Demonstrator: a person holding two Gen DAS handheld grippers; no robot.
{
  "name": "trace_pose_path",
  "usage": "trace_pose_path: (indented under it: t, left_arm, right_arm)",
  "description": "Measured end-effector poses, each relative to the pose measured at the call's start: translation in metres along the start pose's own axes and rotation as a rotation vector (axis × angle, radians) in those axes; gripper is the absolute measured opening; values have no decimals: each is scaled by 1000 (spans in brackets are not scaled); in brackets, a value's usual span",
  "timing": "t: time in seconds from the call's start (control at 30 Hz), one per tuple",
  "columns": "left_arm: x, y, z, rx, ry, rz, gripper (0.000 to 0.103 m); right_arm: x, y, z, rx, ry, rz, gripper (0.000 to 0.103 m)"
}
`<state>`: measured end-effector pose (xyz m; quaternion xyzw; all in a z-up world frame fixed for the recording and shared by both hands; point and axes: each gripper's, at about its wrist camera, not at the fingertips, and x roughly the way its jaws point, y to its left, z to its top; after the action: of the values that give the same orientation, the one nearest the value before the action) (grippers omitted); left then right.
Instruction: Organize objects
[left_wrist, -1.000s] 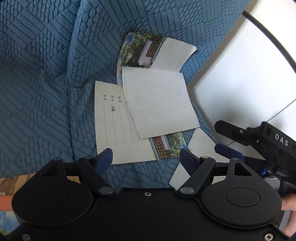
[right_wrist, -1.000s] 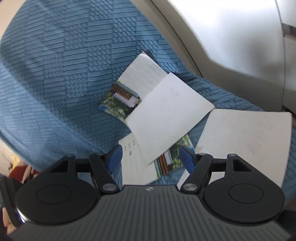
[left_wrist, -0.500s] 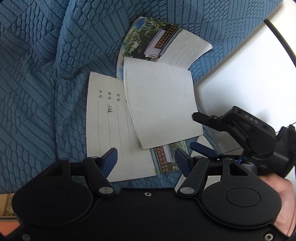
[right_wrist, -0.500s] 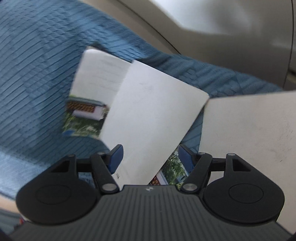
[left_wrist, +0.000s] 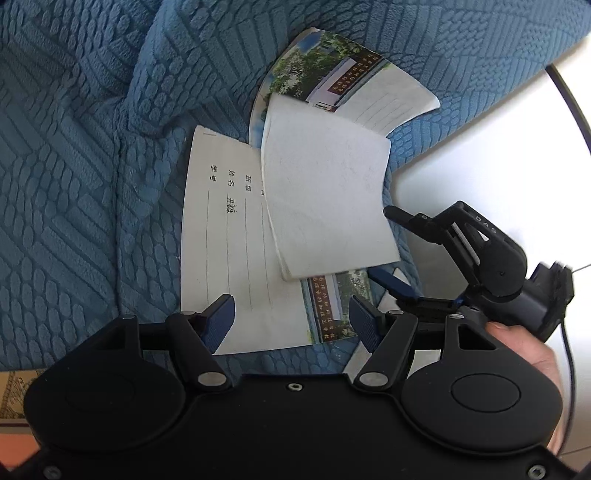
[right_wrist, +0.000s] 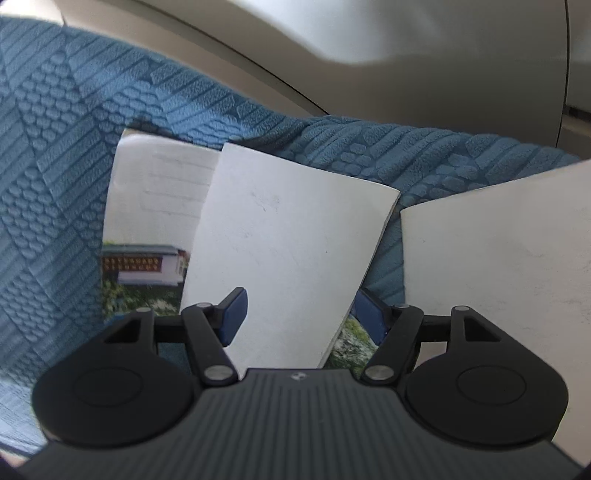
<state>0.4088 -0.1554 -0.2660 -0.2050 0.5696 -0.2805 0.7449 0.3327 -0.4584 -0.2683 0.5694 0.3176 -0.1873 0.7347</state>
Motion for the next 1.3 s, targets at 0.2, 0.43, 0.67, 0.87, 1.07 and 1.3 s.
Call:
trace_pose_path:
  t: [0.2, 0.43, 0.67, 0.87, 1.07, 1.3]
  left_arm:
    - [-3, 3, 1, -37, -3, -30, 66]
    - [-3, 6, -1, -34, -1, -20, 66]
    - [-2, 8, 0, -57, 2, -38, 66]
    - [-2, 17, 2, -113, 14, -89, 68]
    - [-5, 30, 7, -229, 26, -186, 72]
    - [-1, 37, 8, -348, 50, -362, 77]
  right_arm:
    - [-7, -2, 1, 51, -8, 191, 68]
    - [-4, 0, 3, 52, 2, 185, 68]
    - [9, -13, 4, 77, 27, 102, 39]
    - [20, -8, 3, 46, 50, 83, 4]
    - [-3, 9, -2, 4, 50, 208, 3]
    - [-31, 10, -7, 20, 63, 286, 3]
